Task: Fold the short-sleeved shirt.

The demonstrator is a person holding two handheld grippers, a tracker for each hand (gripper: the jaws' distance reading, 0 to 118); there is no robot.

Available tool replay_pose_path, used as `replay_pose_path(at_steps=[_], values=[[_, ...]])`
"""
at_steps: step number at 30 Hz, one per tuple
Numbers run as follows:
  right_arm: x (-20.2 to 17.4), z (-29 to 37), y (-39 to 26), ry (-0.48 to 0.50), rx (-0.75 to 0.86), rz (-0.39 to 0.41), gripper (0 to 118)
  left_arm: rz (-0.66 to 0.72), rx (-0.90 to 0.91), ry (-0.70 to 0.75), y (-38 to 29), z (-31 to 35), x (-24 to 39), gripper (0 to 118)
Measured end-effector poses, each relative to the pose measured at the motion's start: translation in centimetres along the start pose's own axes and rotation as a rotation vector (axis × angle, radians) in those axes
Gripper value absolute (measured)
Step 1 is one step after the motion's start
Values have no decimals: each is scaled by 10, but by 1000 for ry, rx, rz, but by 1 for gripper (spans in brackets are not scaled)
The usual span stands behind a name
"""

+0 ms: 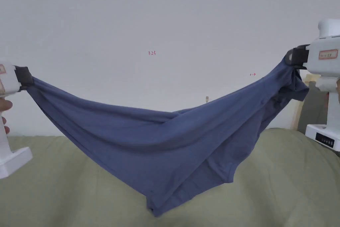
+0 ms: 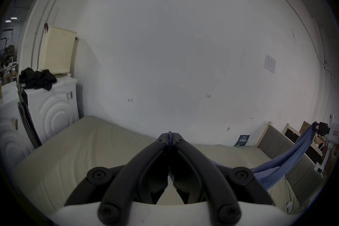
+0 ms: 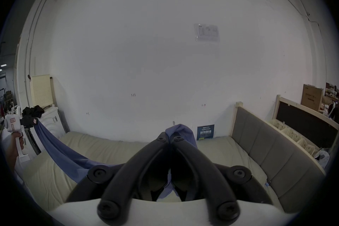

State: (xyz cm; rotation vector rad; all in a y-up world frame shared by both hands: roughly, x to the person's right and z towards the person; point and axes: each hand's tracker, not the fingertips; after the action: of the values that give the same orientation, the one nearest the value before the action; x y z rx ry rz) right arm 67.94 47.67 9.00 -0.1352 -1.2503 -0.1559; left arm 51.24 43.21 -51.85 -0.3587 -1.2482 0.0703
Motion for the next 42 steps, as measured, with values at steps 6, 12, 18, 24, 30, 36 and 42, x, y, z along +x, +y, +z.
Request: replay_pose_path(at_steps=[6, 12, 18, 24, 30, 36, 42], values=[[12, 9, -17, 9, -15, -16, 2, -6, -39, -1, -25, -6, -16, 0], [17, 64, -43, 33, -36, -9, 2, -1, -70, -3, -55, 40, -32, 0], [18, 151, -115, 80, -95, -39, 2, 31, -128, -6, -123, 130, -49, 0], [17, 236, -227, 70, -246, -40, 2, -2, -253, 36, -224, 226, -84, 0], [19, 296, -370, 48, -455, -8, 2, -18, -456, 121, -347, 299, -125, 0], [30, 321, -460, -16, -555, -72, 2, -57, -553, 151, -404, 322, -137, 0], [33, 326, -456, -22, -425, -120, 99, -79, -408, 159, -389, 331, -130, 73]])
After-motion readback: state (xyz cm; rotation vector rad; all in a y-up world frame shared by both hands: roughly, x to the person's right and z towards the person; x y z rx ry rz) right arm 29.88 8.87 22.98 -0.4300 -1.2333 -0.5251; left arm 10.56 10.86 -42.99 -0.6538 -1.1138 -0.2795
